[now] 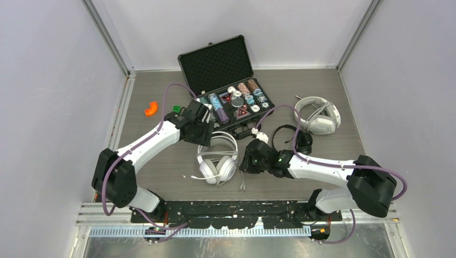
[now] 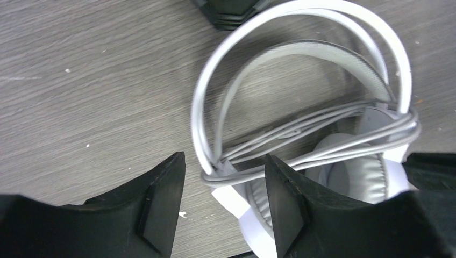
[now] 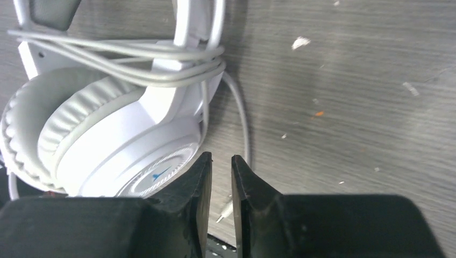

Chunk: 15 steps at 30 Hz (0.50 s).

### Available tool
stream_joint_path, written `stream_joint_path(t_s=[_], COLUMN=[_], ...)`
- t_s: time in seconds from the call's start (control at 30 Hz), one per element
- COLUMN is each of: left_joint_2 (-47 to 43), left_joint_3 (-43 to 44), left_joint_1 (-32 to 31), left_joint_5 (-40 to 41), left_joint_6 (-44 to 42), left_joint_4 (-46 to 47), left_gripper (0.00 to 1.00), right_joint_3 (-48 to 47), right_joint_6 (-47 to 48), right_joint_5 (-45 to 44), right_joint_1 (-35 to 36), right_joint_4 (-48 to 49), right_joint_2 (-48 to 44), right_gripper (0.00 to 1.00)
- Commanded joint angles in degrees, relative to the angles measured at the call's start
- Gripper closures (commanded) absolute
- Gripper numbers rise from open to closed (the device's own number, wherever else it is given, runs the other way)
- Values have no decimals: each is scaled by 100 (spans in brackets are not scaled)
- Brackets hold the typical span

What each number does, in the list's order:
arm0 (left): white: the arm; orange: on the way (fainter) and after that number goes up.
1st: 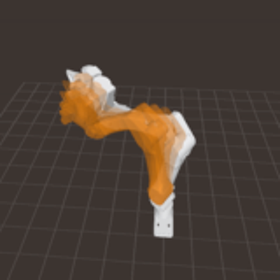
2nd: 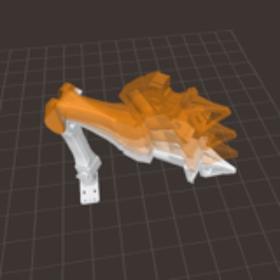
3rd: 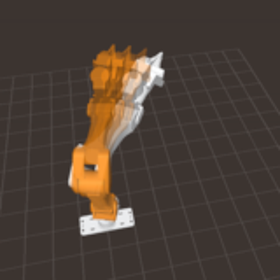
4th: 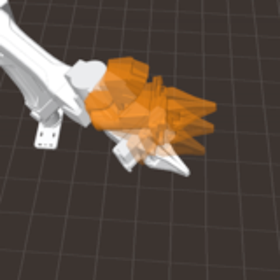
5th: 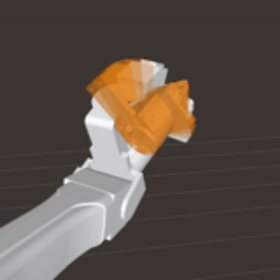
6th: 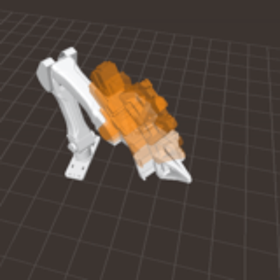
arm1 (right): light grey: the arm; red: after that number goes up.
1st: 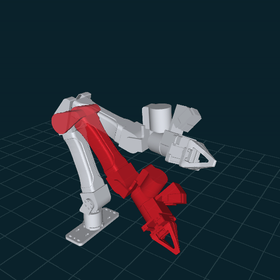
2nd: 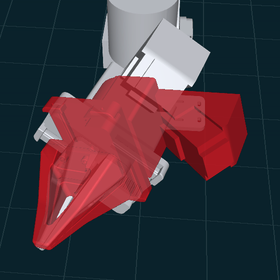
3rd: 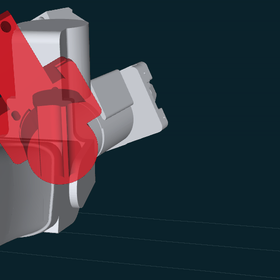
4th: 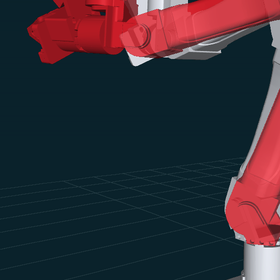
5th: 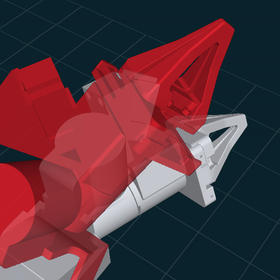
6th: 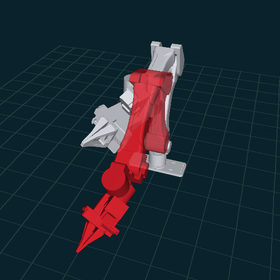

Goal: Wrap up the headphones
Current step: Reset both arms

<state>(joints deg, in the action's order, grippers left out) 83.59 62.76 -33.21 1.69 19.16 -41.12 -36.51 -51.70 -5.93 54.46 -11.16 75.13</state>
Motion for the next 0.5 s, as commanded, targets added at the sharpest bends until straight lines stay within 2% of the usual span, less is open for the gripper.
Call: stream_joint_path(t_s=[0.0,0.1,0.47], left_joint_2=[-268,-372,-205], left_joint_3=[-139,-231,-488], left_joint_1=[329,498,664], left_joint_5=[98,-73,-143], left_joint_6=[125,191,220], left_joint_4=[-142,-31,150], left_gripper=[43,44,45], right_joint_3=[163,305,358], right_joint_6=[-497,-691,-357], right_joint_5=[-58,-89,-1039], right_joint_1=[266,502,576], right_joint_4=[403,818,630], right_joint_2=[-158,-174,417], right_gripper=[78,82,83])
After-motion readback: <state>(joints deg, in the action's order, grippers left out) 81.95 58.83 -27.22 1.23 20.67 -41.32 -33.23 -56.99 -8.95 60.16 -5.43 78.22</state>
